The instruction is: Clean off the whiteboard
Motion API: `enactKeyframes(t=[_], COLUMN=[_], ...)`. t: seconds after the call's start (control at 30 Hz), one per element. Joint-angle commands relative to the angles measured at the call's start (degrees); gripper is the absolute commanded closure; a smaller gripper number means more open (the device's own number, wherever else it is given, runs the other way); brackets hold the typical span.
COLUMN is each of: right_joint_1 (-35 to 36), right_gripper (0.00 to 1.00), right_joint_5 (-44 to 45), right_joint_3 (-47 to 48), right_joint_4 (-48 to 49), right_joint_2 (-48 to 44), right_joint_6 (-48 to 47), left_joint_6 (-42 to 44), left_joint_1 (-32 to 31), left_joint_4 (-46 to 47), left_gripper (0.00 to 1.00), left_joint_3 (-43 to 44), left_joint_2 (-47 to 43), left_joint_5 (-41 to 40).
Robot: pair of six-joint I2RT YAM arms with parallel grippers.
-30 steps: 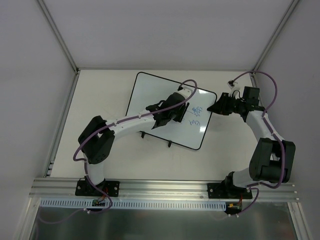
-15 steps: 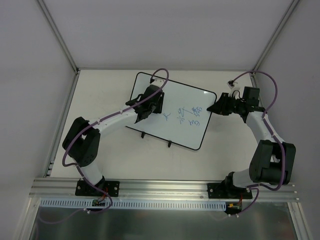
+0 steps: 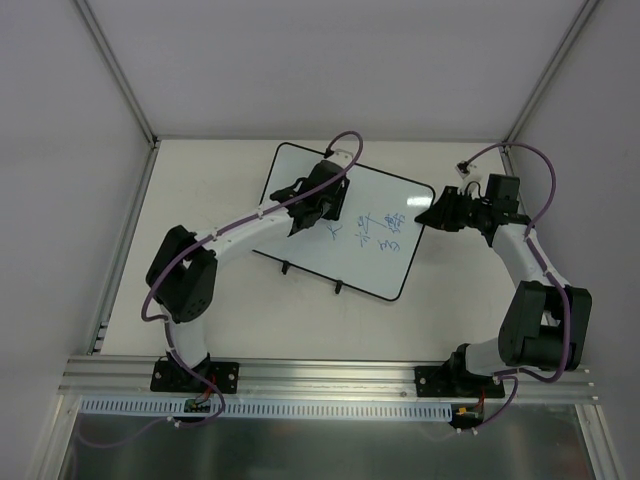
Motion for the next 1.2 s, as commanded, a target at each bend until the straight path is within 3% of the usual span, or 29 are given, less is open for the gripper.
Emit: enactKeyframes(t=[0.0, 0.4, 0.73, 0.93, 1.17], right_joint_1=[-0.42, 0.02, 0.29, 0.29, 0.37], right_gripper=[1.0, 1.0, 1.0, 1.0, 1.0], right_joint_5=[6.08, 6.78, 7.93, 7.93, 7.93], right_joint_3=[0.04, -0.05, -0.75, -1.1, -1.37], right_joint_4=[3.75, 3.67, 3.75, 4.19, 4.72], right_joint_2=[-3.25, -3.69, -4.92, -4.83, -4.74], right_joint_6=[-4.9, -4.99, -5.17, -4.73, -4.2], left_joint_6=[4.31, 14.25, 1.96, -2.08, -4.03], left_joint_1=[-1.39, -6.24, 0.61, 0.79, -2.01], left_joint_4=[0.86, -1.25, -1.69, -0.55, 7.18], left_gripper=[1.0, 1.0, 1.0, 1.0, 1.0], left_joint_3=[1.79, 6.1, -1.45, -9.89, -17.1], left_joint_2=[5.15, 8.06, 0.95, -1.26, -3.02], left_joint_5=[5.63, 9.42, 0.28, 0.8, 1.16])
